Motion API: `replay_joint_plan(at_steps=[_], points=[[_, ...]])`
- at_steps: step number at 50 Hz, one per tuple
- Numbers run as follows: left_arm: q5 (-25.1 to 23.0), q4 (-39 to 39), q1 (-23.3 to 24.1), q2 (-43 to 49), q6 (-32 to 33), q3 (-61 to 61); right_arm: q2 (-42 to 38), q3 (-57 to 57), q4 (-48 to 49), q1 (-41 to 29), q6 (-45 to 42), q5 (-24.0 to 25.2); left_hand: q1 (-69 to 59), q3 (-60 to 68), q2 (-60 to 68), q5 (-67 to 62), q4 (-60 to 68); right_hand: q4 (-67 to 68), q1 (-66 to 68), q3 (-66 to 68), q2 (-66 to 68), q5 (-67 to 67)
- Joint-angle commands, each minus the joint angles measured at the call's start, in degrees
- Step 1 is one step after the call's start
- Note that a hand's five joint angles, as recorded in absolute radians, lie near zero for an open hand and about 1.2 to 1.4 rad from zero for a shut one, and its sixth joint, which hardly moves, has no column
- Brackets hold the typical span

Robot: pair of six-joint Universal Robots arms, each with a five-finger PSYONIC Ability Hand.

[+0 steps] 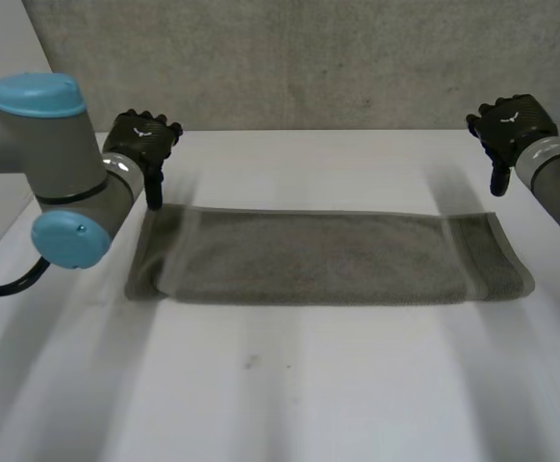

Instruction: Fold the towel.

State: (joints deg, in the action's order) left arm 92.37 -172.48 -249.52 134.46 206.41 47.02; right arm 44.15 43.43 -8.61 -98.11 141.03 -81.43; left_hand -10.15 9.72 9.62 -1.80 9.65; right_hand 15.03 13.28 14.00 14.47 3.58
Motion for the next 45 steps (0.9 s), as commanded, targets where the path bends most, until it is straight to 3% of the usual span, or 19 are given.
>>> replay_joint_plan(at_steps=[1, 5, 13, 22, 30, 33, 37, 38, 40, 45], points=[[-0.53, -0.66, 0.0, -9.29, -0.05, 10.27, 10.23, 15.87, 0.43, 2.39, 0.39, 3.9, 0.15, 0.28, 0.38, 1.8, 0.35, -5.03, -3.28, -4.0, -4.47, -3.58], [-0.62, -1.01, 0.0, -12.81, -0.22, 17.03, 15.07, 25.36, 0.87, 4.94, 0.82, 7.77, 0.15, 0.28, 0.38, 1.8, 0.35, -5.03, -3.28, -4.0, -4.47, -3.58], [-1.93, -6.62, 0.09, -17.73, -1.98, 29.69, 17.11, 38.12, 4.9, 9.07, 0.65, 13.4, -0.07, 0.5, 0.59, 1.58, 0.56, -3.78, -2.03, -2.75, -3.22, -2.33], [-4.4, -12.09, 0.0, -21.34, -4.88, 38.33, 16.23, 44.9, 11.86, 11.19, 0.12, 14.29, -0.07, 0.5, 0.59, 1.58, 0.56, -0.07, 1.69, 0.96, 0.49, 1.39], [-4.4, -13.76, -0.09, -21.61, -6.02, 41.23, 13.15, 45.78, 16.52, 11.54, -0.14, 14.37, -0.07, 0.5, 0.59, 1.58, 0.56, 11.03, 12.79, 12.06, 11.59, 12.49], [-4.4, -13.84, -0.09, -21.61, -6.02, 41.84, 12.1, 45.61, 16.61, 11.62, -0.32, 14.37, -0.07, 0.5, 0.59, 1.58, 0.56, 16.08, 17.83, 17.11, 16.64, 17.53], [-4.4, -14.54, -0.26, -21.6, -6.02, 42.37, 11.31, 45.17, 16.69, 11.71, -0.32, 14.02, -0.07, 0.5, 0.59, 1.58, 0.56, 40.7, 42.46, 41.73, 41.26, 42.16], [-4.4, -14.55, -0.27, -21.61, -6.02, 42.37, 11.3, 45.17, 16.69, 11.71, -0.32, 14.02, -0.07, 0.5, 0.59, 1.58, 0.56, 40.8, 42.56, 41.83, 41.37, 42.26], [-4.4, -14.81, -0.44, -21.61, -6.11, 42.63, 11.13, 44.73, 17.13, 11.89, -0.32, 13.49, -0.07, 0.5, 0.59, 1.58, 0.56, 64.86, 66.62, 65.89, 65.42, 66.32], [-4.4, -14.81, -0.44, -21.61, -6.11, 42.72, 11.48, 43.94, 18.71, 14.08, -0.23, 12.53, -0.07, 0.5, 0.59, 1.58, 0.56, 64.97, 66.72, 66.0, 65.53, 66.42]])
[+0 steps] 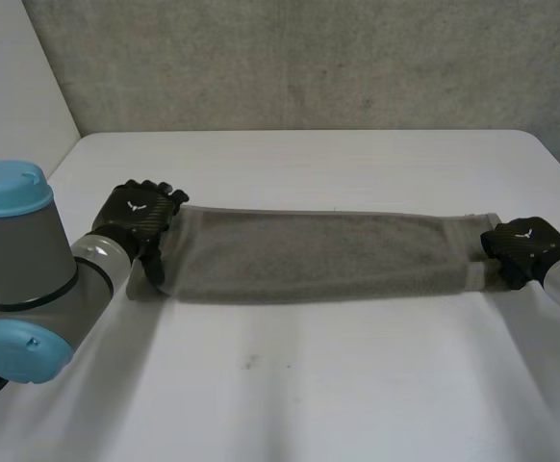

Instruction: Fold the towel.

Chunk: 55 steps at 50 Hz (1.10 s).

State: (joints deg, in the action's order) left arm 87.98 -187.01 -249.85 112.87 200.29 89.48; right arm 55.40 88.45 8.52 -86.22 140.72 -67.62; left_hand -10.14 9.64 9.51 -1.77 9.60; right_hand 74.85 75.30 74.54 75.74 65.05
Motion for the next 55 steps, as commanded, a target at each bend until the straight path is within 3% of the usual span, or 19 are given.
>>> replay_joint_plan(at_steps=[1, 12, 18, 21, 23, 24, 25, 26, 29, 31, 34, 36, 42, 48, 49, 50, 51, 52, 55], points=[[0.0, -0.28, -0.12, -0.02, 0.01, 0.34, 0.58, -1.26, 1.94, 3.59, -0.09, -1.55, -0.07, 0.58, 0.71, 1.55, 0.61, 5.15, 4.7, 5.46, 4.26, 4.95], [0.0, -0.46, -0.64, -0.02, 0.01, 1.05, 0.14, -10.73, -1.82, 14.58, -10.36, -2.25, -0.07, 0.58, 0.71, 1.55, 0.61, 5.15, 4.7, 5.46, 4.26, 4.95], [0.0, -0.63, -0.73, -0.02, 0.01, 1.49, 0.23, -17.34, -8.43, 13.8, -10.2, -2.61, -0.07, 0.58, 0.71, 1.55, 0.61, 5.15, 4.7, 5.46, 4.26, 4.95], [0.0, -1.16, -0.73, -0.02, 0.01, 1.57, 0.76, -20.86, -10.36, 9.14, -6.95, -2.96, -0.07, 0.58, 0.71, 1.55, 0.61, 5.15, 4.7, 5.46, 4.26, 4.95], [0.0, -1.34, -0.73, -0.02, 0.01, 1.75, 0.93, -24.71, -10.45, -0.31, -3.02, -4.62, -0.07, 0.58, 0.71, 1.55, 0.61, 5.15, 4.7, 5.46, 4.26, 4.95], [0.0, -1.34, -0.73, -0.02, 0.01, 1.75, 0.93, -24.73, -10.45, -0.35, -3.0, -4.63, -0.07, 0.58, 0.71, 1.55, 0.61, 5.15, 4.7, 5.46, 4.26, 4.95], [0.0, -1.34, -0.73, -0.02, 0.01, 1.75, 0.85, -26.47, -10.62, -4.71, -1.6, -5.76, -0.07, 0.58, 0.71, 1.55, 0.61, 5.15, 4.7, 5.46, 4.26, 4.95], [0.0, -1.34, -0.73, -0.02, 0.01, 1.75, 0.85, -26.48, -10.62, -4.75, -1.59, -5.77, -0.07, 0.58, 0.71, 1.55, 0.61, 5.15, 4.7, 5.46, 4.26, 4.95], [0.0, -1.34, -0.82, -0.02, -0.07, 1.93, 0.76, -28.33, -10.54, -13.8, -0.18, -7.26, -0.07, 0.58, 0.71, 1.55, 0.61, 5.15, 4.7, 5.46, 4.26, 4.95], [0.0, -1.34, -0.73, -0.02, -0.07, 2.28, -0.03, -29.03, -10.19, -23.42, 0.26, -7.53, 0.1, 0.41, 0.54, 1.72, 0.45, 5.15, 4.7, 5.46, 4.26, 4.95], [0.0, -1.51, -0.73, -0.02, -0.07, 2.28, -1.0, -29.03, -9.83, -28.04, 0.17, -7.44, 0.1, 0.41, 0.54, 1.72, 0.45, 5.15, 4.7, 5.46, 4.26, 4.95], [0.09, -1.6, -0.82, -0.02, -0.07, 2.45, -3.54, -28.34, -8.87, -35.91, -0.01, -7.09, 0.1, 0.41, 0.54, 1.72, 0.45, 5.15, 4.7, 5.46, 4.26, 4.95], [0.09, -1.69, -0.82, -0.02, -0.07, 2.54, -9.42, -26.14, -8.78, -45.43, -1.15, -7.0, 0.1, 0.41, 0.54, 1.72, 0.45, 5.15, 4.7, 5.46, 4.26, 4.95], [0.0, -1.69, -0.64, -0.11, -0.07, 2.63, -11.2, -24.99, -8.78, -47.03, -4.4, -7.79, 0.1, 0.41, 0.54, 1.72, 0.45, 5.15, 4.7, 5.46, 4.26, 4.95], [0.0, -1.69, -0.56, -0.11, -0.07, 2.63, -10.5, -24.56, -8.6, -46.59, -4.92, -7.79, 0.1, 0.41, 0.54, 1.72, 0.45, -6.12, -6.57, -5.8, -7.0, -6.31], [0.0, -1.69, -0.47, -0.02, -0.07, 2.54, -9.1, -24.03, -8.52, -46.5, -4.58, -7.62, 0.1, 0.41, 0.54, 1.72, 0.45, -40.7, -41.15, -40.39, -41.59, -40.89], [0.0, -1.69, -0.47, -0.02, -0.07, 2.54, -9.09, -24.02, -8.52, -46.5, -4.58, -7.62, 0.1, 0.41, 0.54, 1.72, 0.45, -41.05, -41.5, -40.73, -41.93, -41.24], [0.09, -1.69, -0.38, -0.02, -0.07, 2.54, -6.91, -23.33, -8.25, -46.41, -3.79, -7.53, 0.1, 0.41, 0.54, 1.72, 0.45, -64.85, -65.3, -64.54, -65.74, -65.05], [0.09, -1.69, -0.2, -0.02, -0.07, 2.37, -2.95, -20.96, -7.03, -43.62, -1.25, -7.53, 0.1, 0.41, 0.54, 1.72, 0.45, -64.85, -65.3, -64.54, -65.74, -65.05]])
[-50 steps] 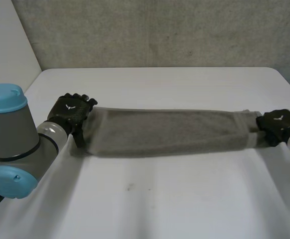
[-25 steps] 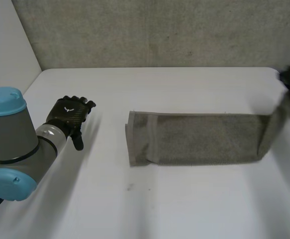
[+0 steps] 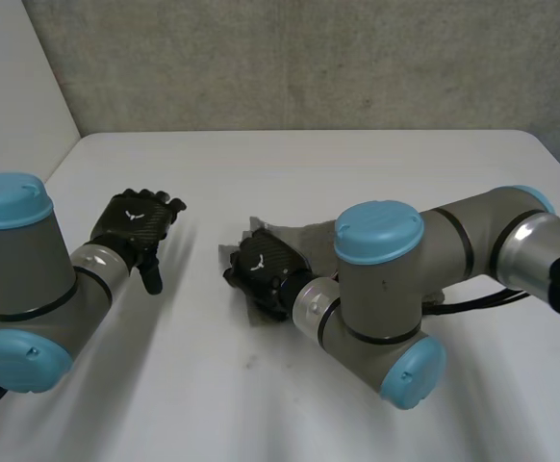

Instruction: Fold the towel.

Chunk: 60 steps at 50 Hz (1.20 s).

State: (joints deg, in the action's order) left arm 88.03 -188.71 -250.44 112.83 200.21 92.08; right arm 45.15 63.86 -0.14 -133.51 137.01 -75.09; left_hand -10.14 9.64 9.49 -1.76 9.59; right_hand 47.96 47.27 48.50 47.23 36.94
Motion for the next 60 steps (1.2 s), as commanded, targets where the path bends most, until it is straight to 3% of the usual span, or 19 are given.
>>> replay_joint_plan(at_steps=[1, 9, 18, 23, 25, 31, 33, 34, 35, 42, 47, 49, 50, 52, 56, 60], points=[[0.04, -0.08, 0.65, 0.02, 0.0, -0.41, 9.15, 5.56, 2.42, 5.87, 3.78, -0.06, 0.1, 0.41, 0.56, 1.71, 0.46, -37.96, -37.27, -38.5, -37.23, -36.94], [0.21, -0.34, 1.79, -0.51, -0.08, -0.94, 16.8, 17.42, 5.76, 13.26, 9.23, -0.06, -0.07, 0.58, 0.72, 1.54, 0.63, -37.96, -37.27, -38.5, -37.23, -36.94], [0.21, -0.25, 3.12, -0.6, -0.79, -0.94, 19.45, 27.55, 6.91, 22.16, 9.68, 0.47, -0.07, 0.58, 0.72, 1.54, 0.63, -37.96, -37.27, -38.5, -37.23, -36.94], [0.21, -0.34, 3.56, -0.33, -0.88, -0.68, 18.66, 31.59, 9.28, 26.02, 8.98, 0.65, -0.07, 0.58, 0.72, 1.54, 0.63, -28.63, -27.93, -29.17, -27.89, -27.6], [0.21, -0.34, 3.64, -0.25, -0.96, -0.59, 17.79, 32.91, 11.9, 27.42, 8.54, 0.65, -0.07, 0.58, 0.72, 1.54, 0.63, -14.57, -13.87, -15.11, -13.84, -13.54], [0.3, -0.34, 3.73, -0.25, -0.96, -0.41, 16.11, 33.0, 15.08, 27.78, 6.87, -0.14, -0.07, 0.58, 0.72, 1.54, 0.63, 0.14, 0.83, -0.4, 0.87, 1.16], [0.3, -0.34, 3.73, -0.33, -0.96, -0.15, 16.2, 33.26, 15.43, 28.92, 5.55, -0.41, -0.07, 0.58, 0.72, 1.54, 0.63, 21.88, 22.57, 21.34, 22.61, 22.9], [0.3, -0.34, 3.73, -0.33, -0.96, -0.15, 16.2, 33.26, 15.43, 28.92, 5.55, -0.41, -0.07, 0.58, 0.72, 1.54, 0.63, 22.0, 22.7, 21.46, 22.74, 23.03], [0.3, -0.34, 3.73, -0.42, -0.96, -0.15, 16.63, 33.61, 15.69, 29.71, 5.03, -0.58, -0.07, 0.58, 0.72, 1.54, 0.63, 31.94, 32.63, 31.4, 32.67, 32.96], [0.3, -0.34, 3.73, -0.51, -0.96, -0.06, 17.16, 32.56, 15.43, 30.59, 2.12, -2.08, -0.07, 0.58, 0.72, 1.54, 0.63, 32.04, 32.73, 31.5, 32.77, 33.06], [0.39, -0.25, 3.64, -0.69, -0.96, -0.24, 18.75, 29.31, 15.61, 29.19, -3.33, -1.9, -0.07, 0.58, 0.72, 1.54, 0.63, 32.04, 32.73, 31.5, 32.77, 33.06], [0.56, -0.25, 3.64, -1.3, -1.05, -0.58, 18.49, 25.46, 15.7, 22.73, -5.51, -1.38, -0.07, 0.58, 0.72, 1.54, 0.63, 32.04, 32.73, 31.5, 32.77, 33.06], [0.56, -0.25, 3.64, -1.3, -1.05, -0.59, 18.48, 25.44, 15.7, 22.68, -5.53, -1.37, -0.07, 0.58, 0.72, 1.54, 0.63, 32.04, 32.73, 31.5, 32.77, 33.06], [0.74, -0.25, 3.73, -2.09, -1.14, -0.94, 15.78, 19.84, 15.78, 13.41, -6.14, -0.76, -0.07, 0.58, 0.72, 1.54, 0.63, 32.04, 32.73, 31.5, 32.77, 33.06], [1.0, -0.25, 3.64, -2.8, -2.28, -1.38, 12.15, 15.95, 14.91, 7.39, -6.49, 1.0, -0.07, 0.58, 0.72, 1.54, 0.63, 32.04, 32.73, 31.5, 32.77, 33.06], [1.09, -0.25, 3.38, -4.55, -6.57, -2.69, 7.07, 14.11, 13.59, 1.17, -10.69, 6.87, -0.07, 0.58, 0.72, 1.54, 0.63, 32.04, 32.73, 31.5, 32.77, 33.06]])
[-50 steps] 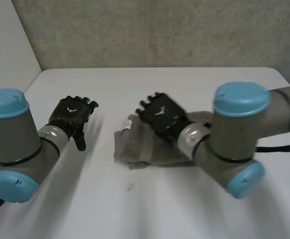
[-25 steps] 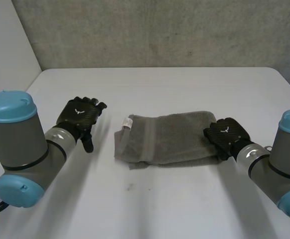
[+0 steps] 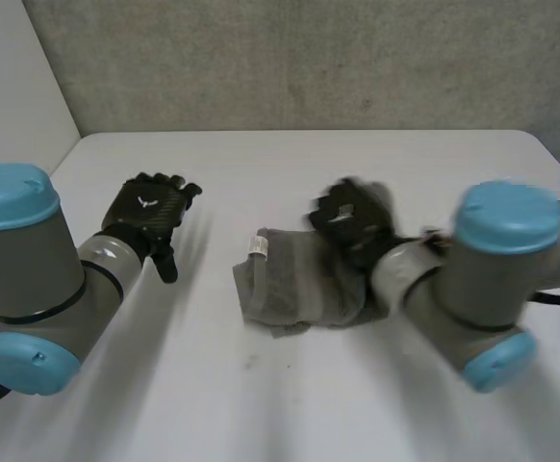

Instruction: Fold the towel.

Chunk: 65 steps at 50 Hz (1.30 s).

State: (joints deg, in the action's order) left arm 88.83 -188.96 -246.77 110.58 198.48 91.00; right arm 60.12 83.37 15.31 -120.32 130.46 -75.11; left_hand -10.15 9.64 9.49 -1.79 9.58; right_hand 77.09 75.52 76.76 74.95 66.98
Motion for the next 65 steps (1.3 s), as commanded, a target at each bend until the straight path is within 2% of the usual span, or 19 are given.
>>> replay_joint_plan(at_steps=[1, 5, 6, 7, 8, 9, 12, 13, 14, 15, 17, 18, 25, 31, 39, 44, 49, 56, 65], points=[[0.29, -0.01, -0.55, -2.73, -6.42, -1.97, -9.39, -5.67, -2.73, -13.09, -6.52, 8.12, -0.07, 0.58, 0.73, 1.58, 0.63, 2.91, 4.48, 3.24, 5.05, 3.02], [0.29, 0.17, -0.55, -3.09, -8.54, -2.85, -10.02, -6.37, -3.96, -13.45, -10.04, 8.23, -0.07, 0.58, 0.73, 1.58, 0.63, 2.91, 4.48, 3.24, 5.05, 3.02], [0.38, 0.25, -0.38, -3.0, -9.07, -3.29, -9.41, -6.64, -3.97, -13.19, -10.49, 7.53, -0.07, 0.58, 0.73, 1.58, 0.63, -5.03, -3.45, -4.69, -2.89, -4.92], [0.38, 0.26, -0.38, -3.0, -9.08, -3.29, -9.41, -6.64, -3.97, -13.19, -10.49, 7.52, -0.07, 0.58, 0.73, 1.58, 0.63, -5.11, -3.53, -4.77, -2.97, -5.0], [0.38, 0.34, -0.2, -2.83, -9.25, -3.72, -8.45, -6.47, -3.97, -12.93, -9.71, 6.39, -0.07, 0.58, 0.73, 1.58, 0.63, -35.25, -33.67, -34.92, -33.11, -35.14], [0.47, 0.34, -0.11, -2.56, -9.25, -4.25, -6.87, -5.77, -3.88, -12.32, -8.05, 5.07, -0.07, 0.58, 0.73, 1.58, 0.63, -56.04, -54.46, -55.7, -53.89, -55.92], [0.47, 0.34, -0.02, -2.3, -9.34, -4.78, -5.28, -5.41, -3.7, -11.17, -5.13, 3.74, -0.07, 0.58, 0.73, 1.58, 0.63, -61.8, -60.22, -61.46, -59.65, -61.68], [0.73, 0.34, 0.06, -2.12, -9.43, -5.31, -3.8, -4.98, -3.62, -9.52, -0.78, 2.7, -0.07, 0.58, 0.73, 1.58, 0.63, -67.09, -65.52, -66.76, -64.95, -66.98], [0.82, 0.34, 0.15, -1.51, -9.6, -6.01, -2.39, -4.1, -3.62, -7.5, 4.57, 1.99, -0.07, 0.58, 0.73, 1.58, 0.63, -67.09, -65.52, -66.76, -64.95, -66.98], [0.82, 0.34, 0.15, -1.51, -9.6, -6.01, -2.37, -4.09, -3.62, -7.48, 4.62, 1.98, -0.07, 0.58, 0.73, 1.58, 0.63, -67.09, -65.52, -66.76, -64.95, -66.98], [1.0, 0.52, 1.29, 0.42, -9.95, -8.11, 1.12, -2.69, -3.79, -3.19, 15.55, 0.85, -0.23, 0.75, 0.9, 1.41, 0.8, -67.09, -65.52, -66.76, -64.95, -66.98], [1.0, 0.52, 1.29, 0.43, -9.96, -8.12, 1.14, -2.69, -3.79, -3.17, 15.61, 0.84, -0.23, 0.75, 0.9, 1.41, 0.8, -67.09, -65.52, -66.76, -64.95, -66.98], [1.08, 3.94, 6.29, 7.0, -11.97, -14.26, 3.96, -2.5, -8.25, 3.59, 34.66, -0.74, -0.4, 0.91, 1.07, 1.24, 0.97, -67.09, -65.52, -66.76, -64.95, -66.98], [1.08, 6.76, 9.64, 12.56, -14.97, -18.23, 0.79, -6.55, -14.95, 5.18, 36.7, -0.21, -0.57, 1.08, 1.23, 1.07, 1.14, -67.09, -65.52, -66.76, -64.95, -66.98], [2.83, 10.88, 12.19, 23.96, -17.6, -24.02, -10.27, -16.21, -21.63, 4.83, 36.79, -0.13, -0.74, 1.25, 1.4, 0.9, 1.31, -67.09, -65.52, -66.76, -64.95, -66.98], [6.26, 11.86, 12.19, 26.18, -17.6, -24.65, -14.49, -18.94, -22.34, 4.3, 36.18, -0.04, -0.74, 1.25, 1.4, 0.9, 1.31, -67.09, -65.52, -66.76, -64.95, -66.98], [6.71, 12.03, 12.02, 25.57, -17.43, -23.95, -16.44, -20.09, -22.86, 3.86, 35.65, 0.23, -0.74, 1.25, 1.4, 0.9, 1.31, -67.09, -65.52, -66.76, -64.95, -66.98], [6.8, 12.21, 12.02, 21.17, -17.43, -23.59, -13.27, -19.21, -22.95, 3.69, 34.07, 0.49, -0.57, 1.08, 1.23, 1.07, 1.14, -67.09, -65.52, -66.76, -64.95, -66.98], [7.15, 13.79, 11.75, 11.24, -17.16, -24.12, 2.99, -12.0, -14.52, 4.83, 35.3, -2.24, -0.23, 0.75, 0.9, 1.41, 0.8, -67.09, -65.52, -66.76, -64.95, -66.98]])
